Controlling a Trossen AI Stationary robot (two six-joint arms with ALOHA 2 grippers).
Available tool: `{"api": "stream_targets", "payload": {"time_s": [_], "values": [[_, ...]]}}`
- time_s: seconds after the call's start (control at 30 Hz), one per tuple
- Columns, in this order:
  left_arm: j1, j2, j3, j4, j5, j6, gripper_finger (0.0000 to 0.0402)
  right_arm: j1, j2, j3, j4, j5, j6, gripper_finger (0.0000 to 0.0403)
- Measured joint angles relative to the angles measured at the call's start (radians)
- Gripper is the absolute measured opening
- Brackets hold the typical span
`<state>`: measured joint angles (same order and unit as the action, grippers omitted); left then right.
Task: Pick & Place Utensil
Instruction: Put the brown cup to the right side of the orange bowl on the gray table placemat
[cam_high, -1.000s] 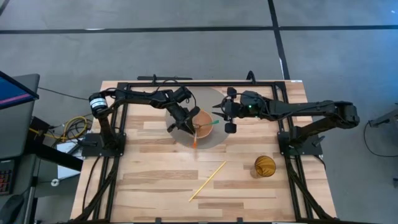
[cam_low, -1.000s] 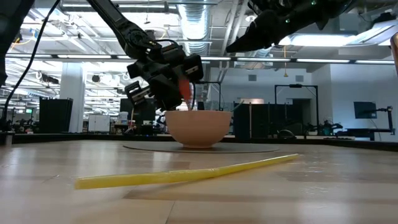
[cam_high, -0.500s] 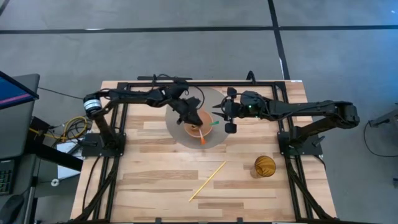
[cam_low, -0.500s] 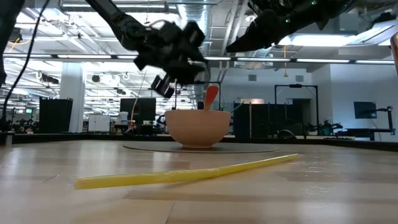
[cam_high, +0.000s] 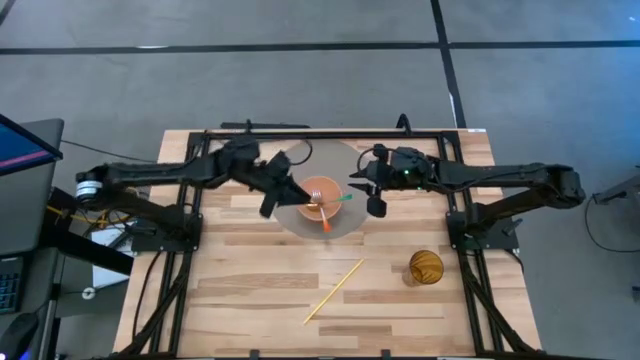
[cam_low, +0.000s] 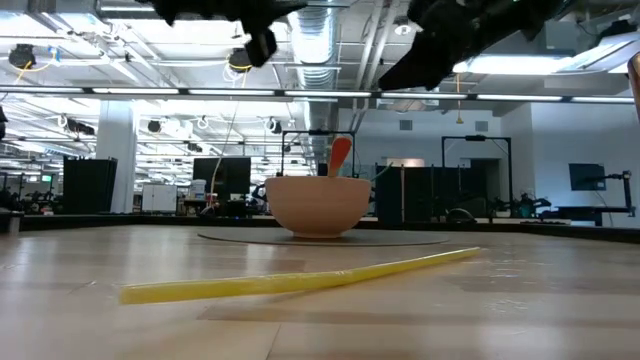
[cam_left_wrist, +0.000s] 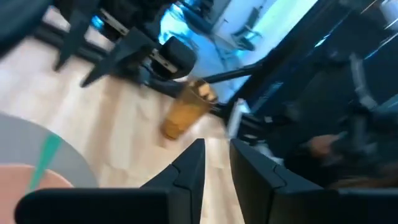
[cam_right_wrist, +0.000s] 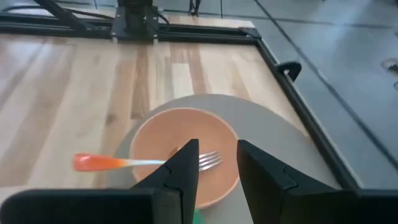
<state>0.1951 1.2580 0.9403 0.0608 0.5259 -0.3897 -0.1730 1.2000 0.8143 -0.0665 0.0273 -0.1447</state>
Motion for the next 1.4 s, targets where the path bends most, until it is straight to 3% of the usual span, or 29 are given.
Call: {"api": "stream_targets", "payload": {"time_s": [0.17, 0.37, 0.47, 0.6, 0.7, 0.87, 1.1, 1.4], "values": [[-0.084, -0.094, -0.085, -0.003, -0.241, 0.076, 0.0076, 0.04, -0.087, 0.0, -0.083, 0.0, 0.101, 0.0103], [-0.084, -0.168, -0.156, 0.001, -0.262, 0.197, 0.0076, 0.164, -0.144, 0.0, -0.174, -0.015, 0.125, 0.0103], [-0.07, -0.19, -0.181, 0.0, -0.272, 0.233, 0.0076, 0.247, -0.155, 0.039, -0.3, -0.026, 0.181, 0.0103], [-0.045, -0.199, -0.191, 0.0, -0.272, 0.236, 0.0076, 0.369, -0.119, 0.173, -0.539, 0.081, 0.314, 0.0103], [-0.024, -0.2, -0.191, 0.0, -0.272, 0.237, 0.0076, 0.441, -0.079, 0.293, -0.743, 0.18, 0.459, 0.0103], [0.014, -0.2, -0.191, 0.001, -0.272, 0.236, 0.0076, 0.534, -0.021, 0.387, -0.961, 0.124, 0.898, 0.0103], [0.067, -0.199, -0.191, 0.001, -0.272, 0.237, 0.0076, 0.687, 0.048, 0.388, -1.032, 0.0, 1.373, 0.0103], [0.152, -0.199, -0.191, 0.001, -0.272, 0.237, 0.0076, 0.81, 0.121, 0.388, -1.036, -0.005, 1.665, 0.0103]]}}
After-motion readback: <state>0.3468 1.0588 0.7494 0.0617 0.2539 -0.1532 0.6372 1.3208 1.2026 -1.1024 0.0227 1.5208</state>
